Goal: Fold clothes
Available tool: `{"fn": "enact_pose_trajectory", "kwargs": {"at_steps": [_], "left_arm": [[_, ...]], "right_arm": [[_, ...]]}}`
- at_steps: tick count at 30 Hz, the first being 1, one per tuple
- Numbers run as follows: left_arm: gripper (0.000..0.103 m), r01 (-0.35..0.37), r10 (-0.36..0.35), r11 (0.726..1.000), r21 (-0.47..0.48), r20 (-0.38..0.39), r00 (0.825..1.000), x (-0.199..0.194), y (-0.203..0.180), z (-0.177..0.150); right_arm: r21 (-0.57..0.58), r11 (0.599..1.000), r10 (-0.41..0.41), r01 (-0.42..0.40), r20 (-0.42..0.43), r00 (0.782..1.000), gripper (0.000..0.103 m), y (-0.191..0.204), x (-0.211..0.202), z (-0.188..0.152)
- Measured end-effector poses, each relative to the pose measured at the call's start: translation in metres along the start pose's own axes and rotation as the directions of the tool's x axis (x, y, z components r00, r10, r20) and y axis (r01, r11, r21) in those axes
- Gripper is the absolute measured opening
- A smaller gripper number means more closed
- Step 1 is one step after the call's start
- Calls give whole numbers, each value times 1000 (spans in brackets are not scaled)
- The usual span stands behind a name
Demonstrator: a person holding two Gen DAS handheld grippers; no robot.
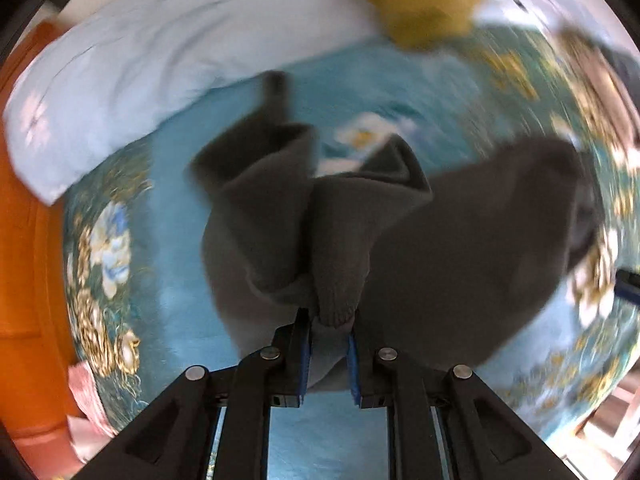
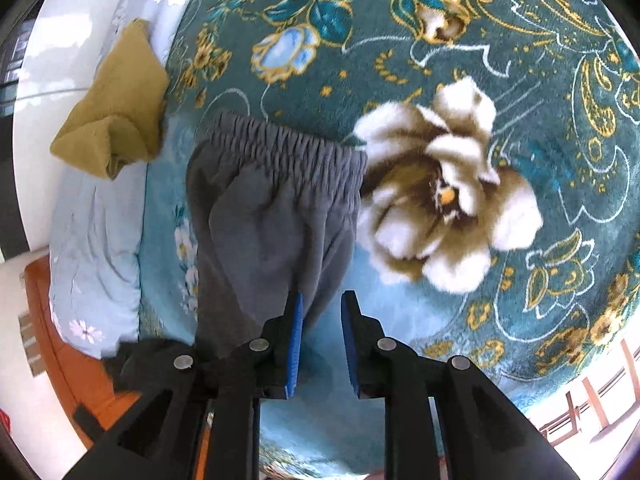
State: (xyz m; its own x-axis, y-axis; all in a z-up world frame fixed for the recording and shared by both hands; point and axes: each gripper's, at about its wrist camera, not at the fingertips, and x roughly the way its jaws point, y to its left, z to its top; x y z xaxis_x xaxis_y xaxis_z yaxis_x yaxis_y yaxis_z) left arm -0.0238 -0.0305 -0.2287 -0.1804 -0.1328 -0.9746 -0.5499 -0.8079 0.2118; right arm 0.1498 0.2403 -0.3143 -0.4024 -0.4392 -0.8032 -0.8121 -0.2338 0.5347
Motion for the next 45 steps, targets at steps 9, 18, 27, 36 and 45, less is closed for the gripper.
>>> {"fn": "enact_pose_trajectory", "kwargs": {"at_steps": [9,18,27,36,45], "left_arm": [[57,85,-73,993,86,-138,988,15,-63,0],[59,161,-182,976,-148,-142,973,-11,-29,-5],[60,122,-262,664,-738,-77,962,-27,116,-61],[61,47,-280,524,-850,-120,953,-25,139,-119],[61,84,-301,569,-818,-113,947,-29,138,-111]], "right_arm": [[6,1000,2,-2,5,1000,22,-31,-14,-3],[1,996,94,-94,-16,995,54,-30,-1,14],[133,970,206,-205,11,979,74,-39,35,61],[158,962,226,-222,-11,974,75,-37,71,90],[203,947,249,-248,19,968,62,-25,73,91]]}}
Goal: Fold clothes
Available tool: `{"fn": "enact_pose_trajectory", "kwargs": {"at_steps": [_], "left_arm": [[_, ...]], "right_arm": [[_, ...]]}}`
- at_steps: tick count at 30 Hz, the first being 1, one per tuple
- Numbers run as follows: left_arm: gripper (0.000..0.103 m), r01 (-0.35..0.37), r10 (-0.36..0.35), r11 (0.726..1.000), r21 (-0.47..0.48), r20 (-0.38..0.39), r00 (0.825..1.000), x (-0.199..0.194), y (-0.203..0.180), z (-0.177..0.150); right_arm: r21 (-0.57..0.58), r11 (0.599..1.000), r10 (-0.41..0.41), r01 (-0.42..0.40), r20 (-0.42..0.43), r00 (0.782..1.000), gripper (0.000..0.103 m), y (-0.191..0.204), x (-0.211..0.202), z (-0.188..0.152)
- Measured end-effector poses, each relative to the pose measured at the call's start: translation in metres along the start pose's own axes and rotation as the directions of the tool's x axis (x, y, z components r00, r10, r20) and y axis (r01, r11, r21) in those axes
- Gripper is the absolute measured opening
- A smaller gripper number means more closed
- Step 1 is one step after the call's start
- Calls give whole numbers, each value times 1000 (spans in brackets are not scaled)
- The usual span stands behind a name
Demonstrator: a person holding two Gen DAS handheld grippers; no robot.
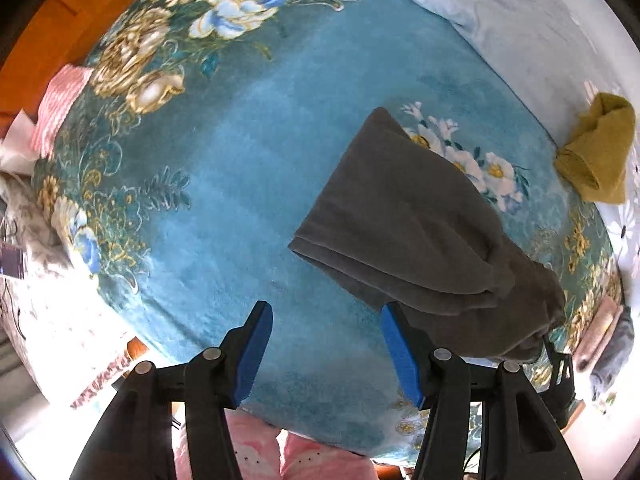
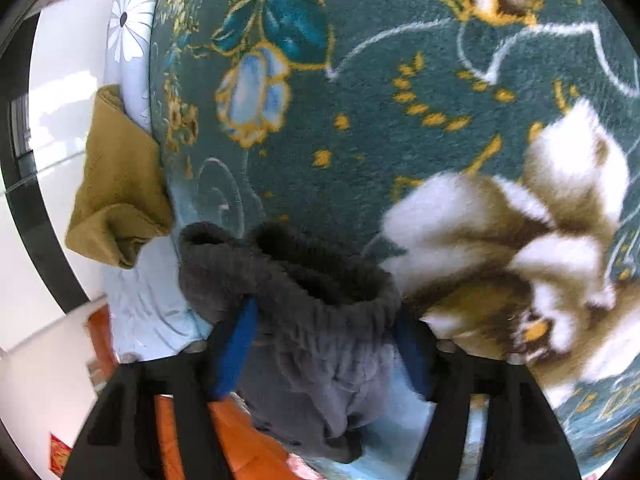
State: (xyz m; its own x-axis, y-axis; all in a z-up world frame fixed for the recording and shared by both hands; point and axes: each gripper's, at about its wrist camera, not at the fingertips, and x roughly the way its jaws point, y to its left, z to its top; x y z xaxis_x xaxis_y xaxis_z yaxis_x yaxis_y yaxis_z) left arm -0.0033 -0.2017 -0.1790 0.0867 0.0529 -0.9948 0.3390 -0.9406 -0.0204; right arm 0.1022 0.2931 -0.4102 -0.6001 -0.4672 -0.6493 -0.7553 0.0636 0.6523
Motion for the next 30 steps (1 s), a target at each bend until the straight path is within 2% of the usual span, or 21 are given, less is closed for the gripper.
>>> {"fn": "enact_pose_trajectory", "kwargs": {"at_steps": [6,11,14,15,18,20,25,28,30], "left_arm": [[61,32,-32,999,11,-10,999,-1,7,2],[61,75,-75,997,6,-26,997,2,25,8],[61,112,-112,994,3,-27,993,2,39,15],[61,130,-130,992,-1,-27,991,2,46,19],[61,173,-174,985,-18,-27,984,2,65,25],[61,201,-202,979,-36,-26,979,3,81,30],[61,251,-255,963,-97,-27,967,12,123,37],[61,275,-282,950,-148,-29,959,19,147,46],[61,290,-300,940,-180,-32,953,23,162,60]], "right_arm": [[-80,996,-29,31,29,999,36,24,-16,-17],[-199,979,-29,41,61,998,32,57,-35,-45],[-329,942,-41,69,90,995,31,87,-54,-74],[-378,922,-45,78,95,994,31,90,-66,-94],[-548,828,-78,123,104,991,30,127,-69,-152],[-651,743,-105,155,115,988,30,152,-68,-194],[-823,533,-188,199,114,976,30,198,-31,-296],[-901,365,-270,235,139,953,30,217,15,-352],[-926,275,-339,260,159,927,30,218,52,-378]]}}
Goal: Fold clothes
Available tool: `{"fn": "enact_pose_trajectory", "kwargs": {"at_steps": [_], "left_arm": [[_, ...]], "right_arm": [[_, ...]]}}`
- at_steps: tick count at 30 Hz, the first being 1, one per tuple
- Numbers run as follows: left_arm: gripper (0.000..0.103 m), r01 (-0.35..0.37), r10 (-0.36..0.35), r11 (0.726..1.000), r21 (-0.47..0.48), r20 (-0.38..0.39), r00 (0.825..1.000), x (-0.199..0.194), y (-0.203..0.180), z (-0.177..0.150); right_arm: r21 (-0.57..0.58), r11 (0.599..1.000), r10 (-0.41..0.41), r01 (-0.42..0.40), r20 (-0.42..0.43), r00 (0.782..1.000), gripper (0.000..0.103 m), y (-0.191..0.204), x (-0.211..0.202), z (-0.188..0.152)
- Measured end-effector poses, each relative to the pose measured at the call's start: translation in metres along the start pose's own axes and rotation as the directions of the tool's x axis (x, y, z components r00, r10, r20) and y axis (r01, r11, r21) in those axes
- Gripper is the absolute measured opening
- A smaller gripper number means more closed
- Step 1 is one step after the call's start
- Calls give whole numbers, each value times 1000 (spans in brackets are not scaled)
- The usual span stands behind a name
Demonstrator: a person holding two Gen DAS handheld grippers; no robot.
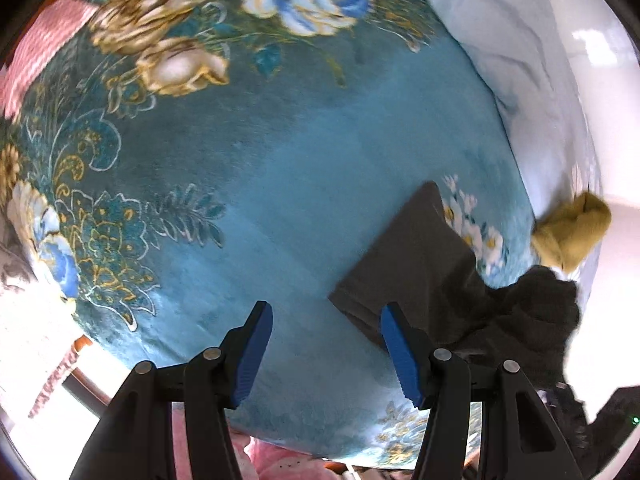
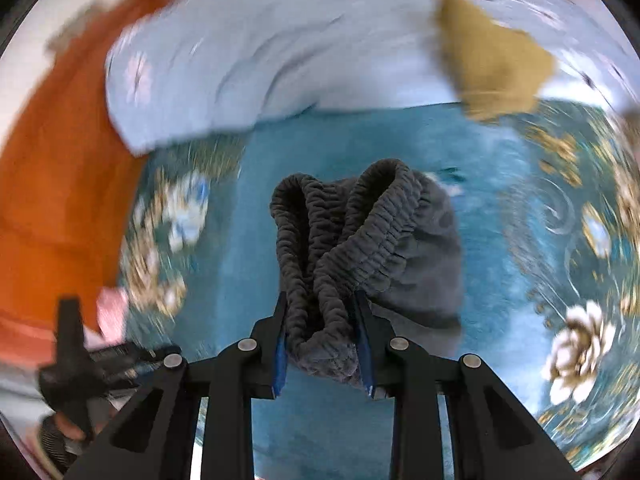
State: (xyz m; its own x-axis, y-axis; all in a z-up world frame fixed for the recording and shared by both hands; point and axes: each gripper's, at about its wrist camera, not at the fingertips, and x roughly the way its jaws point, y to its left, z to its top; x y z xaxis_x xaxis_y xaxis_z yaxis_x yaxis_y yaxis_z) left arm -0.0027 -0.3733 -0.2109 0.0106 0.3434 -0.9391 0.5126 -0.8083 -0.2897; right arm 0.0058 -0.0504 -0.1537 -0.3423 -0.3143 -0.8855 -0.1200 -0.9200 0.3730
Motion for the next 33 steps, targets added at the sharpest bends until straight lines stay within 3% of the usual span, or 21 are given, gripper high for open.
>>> {"fn": "enact_pose_trajectory", "kwargs": {"at_steps": [4,7,9,11,15,17,20,23,27,31,32,33], "left_arm": [[61,10,-10,1000,-26,-14,1000,1,18,20],[61,9,-11,999,-48,-38,999,9,29,30],[61,8,-12,999,-54,-59,998,17,30,36],[61,18,-21,999,-41,-79,997,28,24,42],[63,106,-100,993,42,-124,987,52,-4,47],[68,176,-156,978,110,-165,974,67,-27,46],[76,283,-225,938,200,-269,936,96,-64,39],[82,304,-197,910,280,-354,914,128,-90,27],[82,246,-112,906,345,-366,924,163,-104,17],[80,291,-183,916,277,-357,916,166,-110,21],[78,289,-182,915,283,-352,918,164,-112,20],[62,288,-181,913,289,-346,921,163,-115,20]], "right_arm": [[-128,985,-135,119,-126,983,30,49,63,0],[-174,972,-193,160,-196,961,38,63,103,-2],[-177,976,-165,124,-246,955,42,69,114,-7],[-151,987,-86,44,-277,957,43,69,117,-12],[-44,999,16,-26,-223,975,44,36,83,-11],[48,998,48,-41,-172,984,52,6,60,-6],[193,980,-16,46,-156,988,53,-51,42,-8],[305,945,-66,118,-173,983,53,-93,33,-19],[407,899,-71,162,-230,971,53,-126,27,-44],[417,893,-52,168,-276,960,53,-126,37,-52],[406,899,-52,167,-281,958,53,-125,39,-50],[394,904,-52,166,-285,957,53,-124,41,-48]]}}
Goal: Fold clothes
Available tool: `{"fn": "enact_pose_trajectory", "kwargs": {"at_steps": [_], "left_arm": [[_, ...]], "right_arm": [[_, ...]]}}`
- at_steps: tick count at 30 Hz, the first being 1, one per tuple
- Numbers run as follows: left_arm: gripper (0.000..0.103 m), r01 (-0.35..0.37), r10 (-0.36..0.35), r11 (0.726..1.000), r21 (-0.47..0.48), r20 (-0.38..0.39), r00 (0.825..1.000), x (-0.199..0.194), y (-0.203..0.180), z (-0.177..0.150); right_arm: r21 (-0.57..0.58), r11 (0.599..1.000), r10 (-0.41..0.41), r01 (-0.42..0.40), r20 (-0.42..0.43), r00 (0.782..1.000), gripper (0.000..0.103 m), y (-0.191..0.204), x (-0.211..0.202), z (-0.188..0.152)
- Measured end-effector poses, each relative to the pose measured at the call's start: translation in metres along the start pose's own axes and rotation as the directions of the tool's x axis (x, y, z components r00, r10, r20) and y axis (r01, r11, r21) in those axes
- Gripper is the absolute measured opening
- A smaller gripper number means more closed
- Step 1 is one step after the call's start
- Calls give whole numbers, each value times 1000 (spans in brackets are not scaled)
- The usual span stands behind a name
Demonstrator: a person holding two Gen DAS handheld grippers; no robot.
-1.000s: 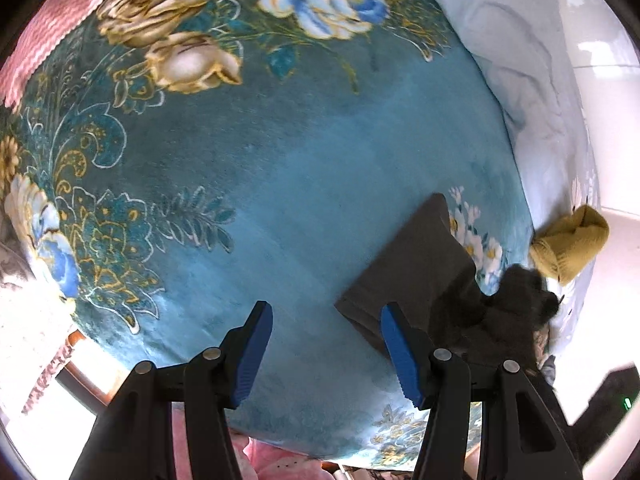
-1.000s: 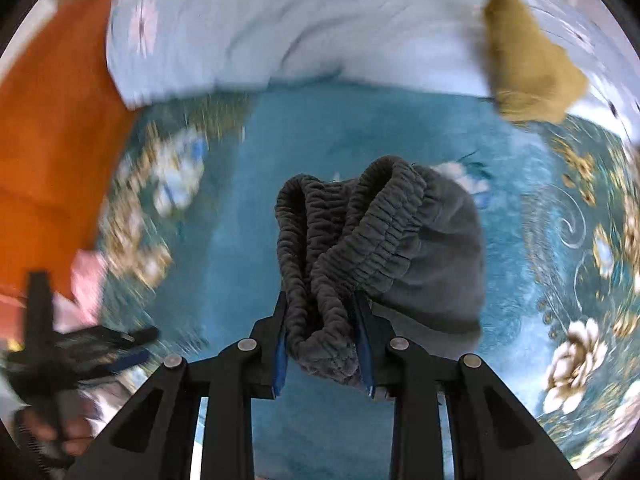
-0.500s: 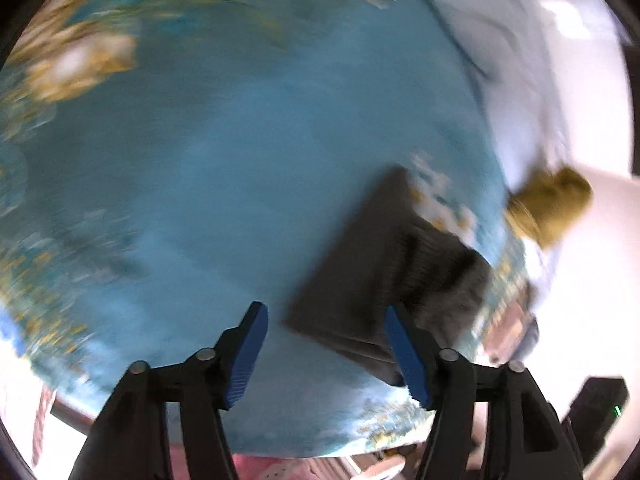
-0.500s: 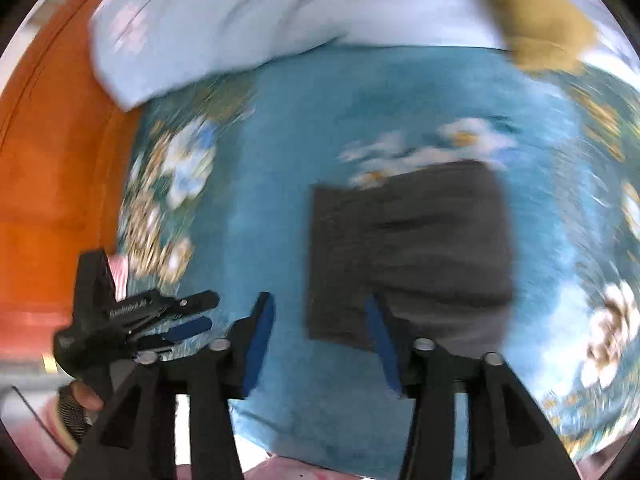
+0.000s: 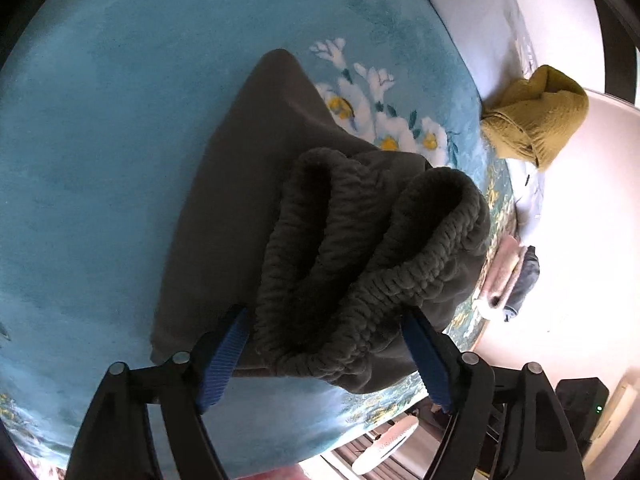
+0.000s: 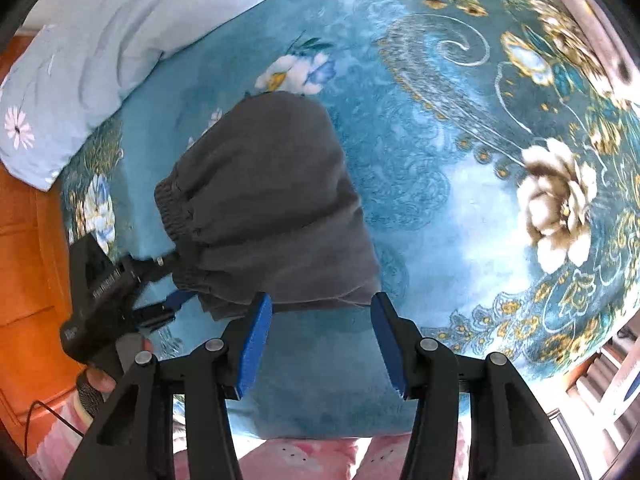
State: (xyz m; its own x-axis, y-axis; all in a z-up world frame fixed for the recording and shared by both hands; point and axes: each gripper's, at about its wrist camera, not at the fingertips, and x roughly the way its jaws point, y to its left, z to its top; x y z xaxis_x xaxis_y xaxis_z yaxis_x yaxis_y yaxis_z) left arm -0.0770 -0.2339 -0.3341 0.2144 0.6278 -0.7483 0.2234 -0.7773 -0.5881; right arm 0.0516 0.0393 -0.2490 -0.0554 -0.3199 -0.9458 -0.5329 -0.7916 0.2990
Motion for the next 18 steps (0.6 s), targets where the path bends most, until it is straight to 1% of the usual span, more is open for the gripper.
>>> {"fn": "enact_pose_trajectory", "kwargs": {"at_steps": [1,2,4,5,8,11,14,16,18], "left_arm": [[59,-10,10,1000,10,7,1000,-1,-3,0],[53,-31,30,999,34,19,999,-3,-8,-2],[28,-59,55,995,84,49,997,-10,-15,-8],[28,-49,43,994,93,58,997,-16,-17,-9],[27,38,-49,994,104,113,992,-48,-16,-12],[27,41,-55,995,91,156,986,-68,-3,-6],[27,16,-15,1000,-7,155,988,-64,30,0],[27,17,-5,997,-78,141,990,-54,53,-3],[27,17,-2,993,-120,127,992,-47,66,-4]], "right_arm": [[-10,1000,0,-1,-2,1000,53,3,1,3],[-16,1000,3,-3,-4,1000,53,7,3,5],[-30,1000,10,-10,-6,1000,53,13,5,8],[-36,999,14,-14,-8,1000,53,16,6,10],[-65,997,44,-44,-7,999,53,25,9,13],[-95,992,82,-82,-5,997,53,34,13,16],[-104,989,104,-105,-9,994,53,40,20,19],[-99,989,114,-115,-14,993,53,43,26,22],[-114,985,125,-126,-21,992,53,49,32,25]]}}
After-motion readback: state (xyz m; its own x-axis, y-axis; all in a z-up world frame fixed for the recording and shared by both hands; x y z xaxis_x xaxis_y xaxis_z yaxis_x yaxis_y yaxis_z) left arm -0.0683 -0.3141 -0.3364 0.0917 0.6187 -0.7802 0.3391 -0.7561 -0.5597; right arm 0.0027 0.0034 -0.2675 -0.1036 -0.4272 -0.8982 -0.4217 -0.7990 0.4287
